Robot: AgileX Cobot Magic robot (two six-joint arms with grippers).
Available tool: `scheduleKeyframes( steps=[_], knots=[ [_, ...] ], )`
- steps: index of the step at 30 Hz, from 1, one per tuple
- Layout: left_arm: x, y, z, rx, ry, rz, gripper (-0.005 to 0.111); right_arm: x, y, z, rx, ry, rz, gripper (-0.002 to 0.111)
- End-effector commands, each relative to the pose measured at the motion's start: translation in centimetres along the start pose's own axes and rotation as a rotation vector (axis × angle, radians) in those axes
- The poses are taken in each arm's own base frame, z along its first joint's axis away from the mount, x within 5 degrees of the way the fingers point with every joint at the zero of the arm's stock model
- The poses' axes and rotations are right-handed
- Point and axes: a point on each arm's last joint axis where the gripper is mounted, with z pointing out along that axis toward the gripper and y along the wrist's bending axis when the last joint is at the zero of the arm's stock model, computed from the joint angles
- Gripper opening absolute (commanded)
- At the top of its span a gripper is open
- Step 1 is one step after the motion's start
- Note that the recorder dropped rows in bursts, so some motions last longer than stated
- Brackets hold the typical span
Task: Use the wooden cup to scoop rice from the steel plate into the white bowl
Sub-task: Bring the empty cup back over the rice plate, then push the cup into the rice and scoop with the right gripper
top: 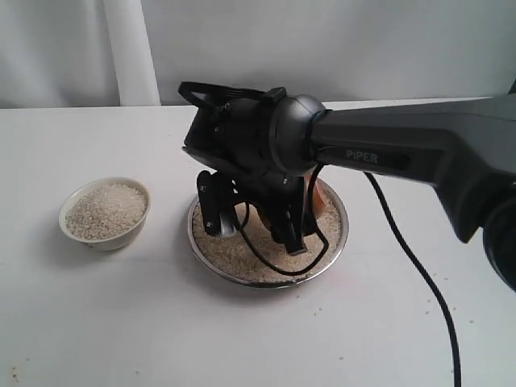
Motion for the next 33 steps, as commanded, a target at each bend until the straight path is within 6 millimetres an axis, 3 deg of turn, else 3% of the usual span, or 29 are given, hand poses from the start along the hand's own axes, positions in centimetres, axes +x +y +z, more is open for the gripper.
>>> scheduleKeyframes(
  steps=[1,8,18,26,33],
  knots=[
    [0.0,0.0,0.0,0.002,-0.007,-0.003,0.0,0.8,0.0,0.3,0.042,0.059,-0.073,0.0],
    [0.0,0.0,0.0,0.002,-0.007,-0.003,0.0,0.9,-0.1,0.4,0.051,0.072,-0.115,0.0],
    [0.0,0.0,0.0,0.002,-0.007,-0.003,0.0,-0.1,0.2,2.5,0.049,0.13,-0.205,0.0],
    [0.0,0.0,0.0,0.002,-0.007,-0.003,0.0,-0.2,0.3,2.5,0.043,0.127,-0.211,0.0],
    [0.0,0.0,0.0,0.002,-0.007,-0.003,0.0,0.5,1.5,3.2,0.039,0.179,-0.243,0.0]
  ],
)
